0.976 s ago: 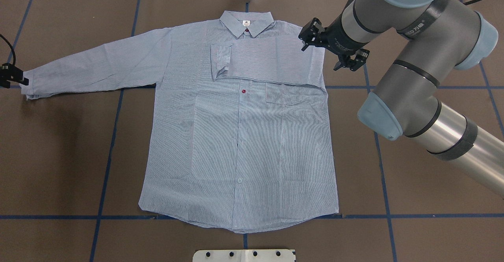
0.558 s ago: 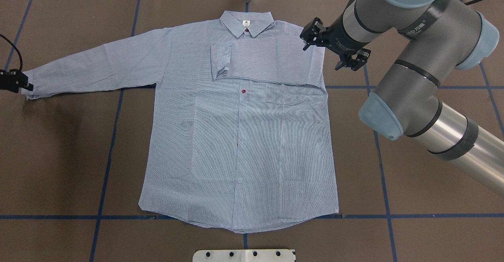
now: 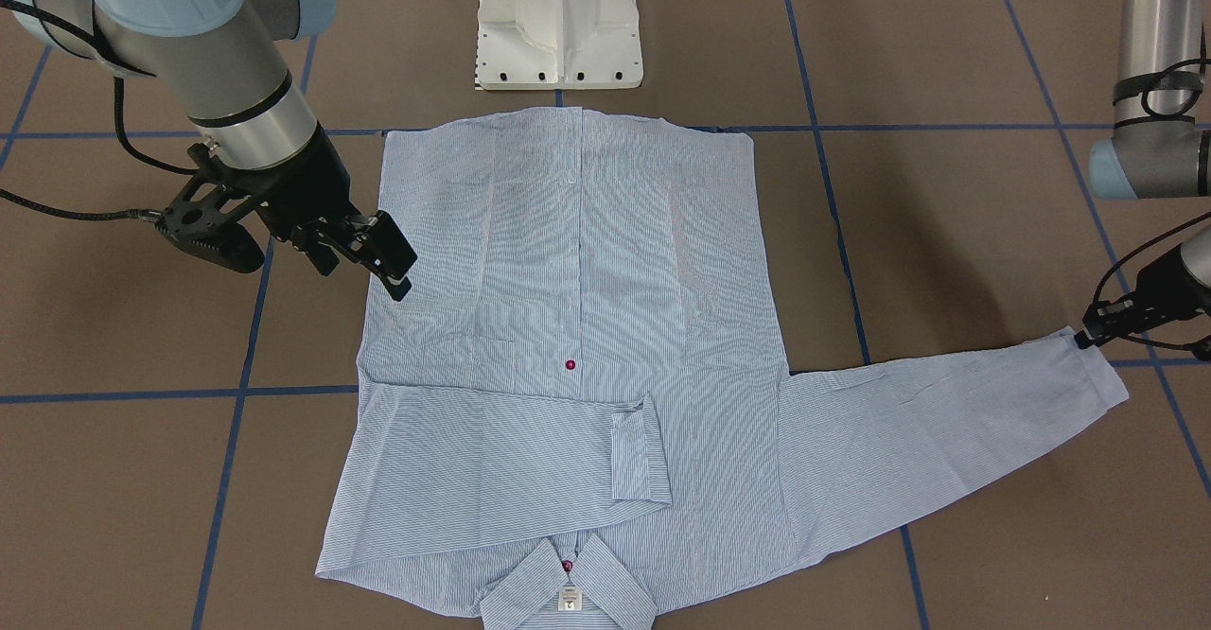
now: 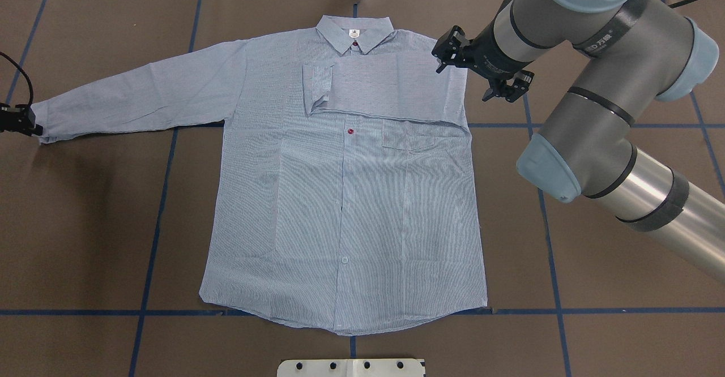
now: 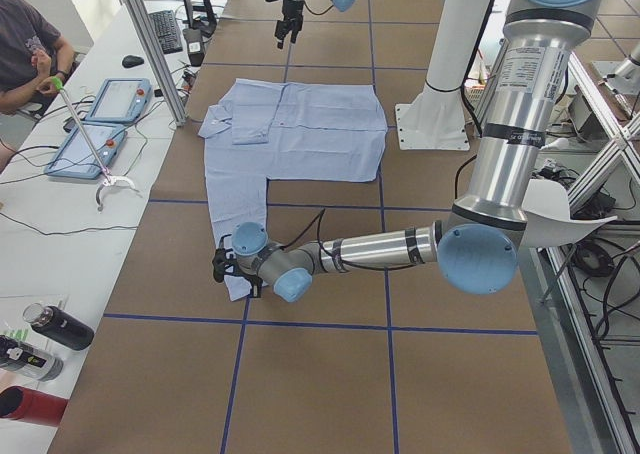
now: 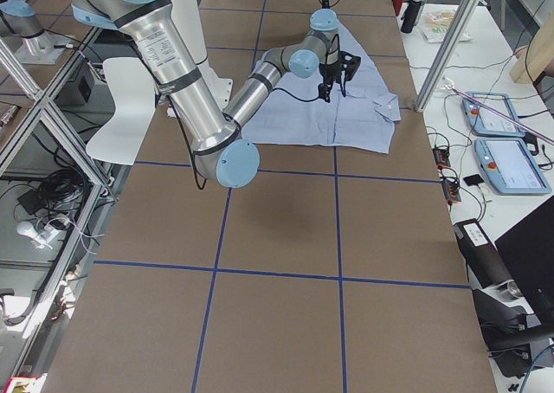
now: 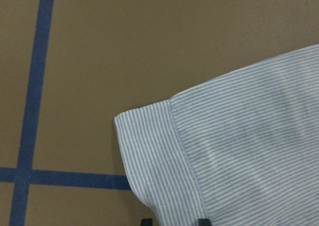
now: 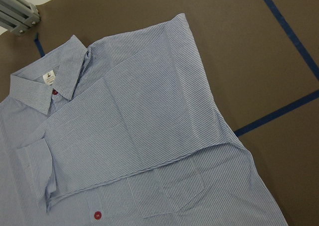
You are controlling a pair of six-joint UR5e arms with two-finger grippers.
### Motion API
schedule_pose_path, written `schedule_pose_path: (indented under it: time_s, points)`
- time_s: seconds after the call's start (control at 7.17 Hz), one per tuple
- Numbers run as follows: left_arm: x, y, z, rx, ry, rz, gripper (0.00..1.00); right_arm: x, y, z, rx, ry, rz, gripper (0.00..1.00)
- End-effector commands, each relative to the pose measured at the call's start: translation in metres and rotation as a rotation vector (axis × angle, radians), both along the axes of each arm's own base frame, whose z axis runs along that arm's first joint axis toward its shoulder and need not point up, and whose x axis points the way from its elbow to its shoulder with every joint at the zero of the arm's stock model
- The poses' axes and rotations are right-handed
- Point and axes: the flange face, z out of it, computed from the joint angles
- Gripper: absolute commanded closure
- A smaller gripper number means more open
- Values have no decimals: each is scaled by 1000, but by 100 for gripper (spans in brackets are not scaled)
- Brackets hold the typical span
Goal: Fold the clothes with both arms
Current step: 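Grasp the other sleeve cuff with the left gripper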
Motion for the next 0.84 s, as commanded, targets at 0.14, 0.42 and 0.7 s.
schedule_pose_path:
  time_s: [0.14,0.42,0.7]
  points:
    - [-1,0,-16,32,11,4,100,-1,0,0,0,1,-1,0]
    - [7,-20,-84,112,45,-6,100,11,-6,5,-9,2,14,0]
    - [34,-88,-230,150,60,-27,100,36,-17,34,-9,38,22,0]
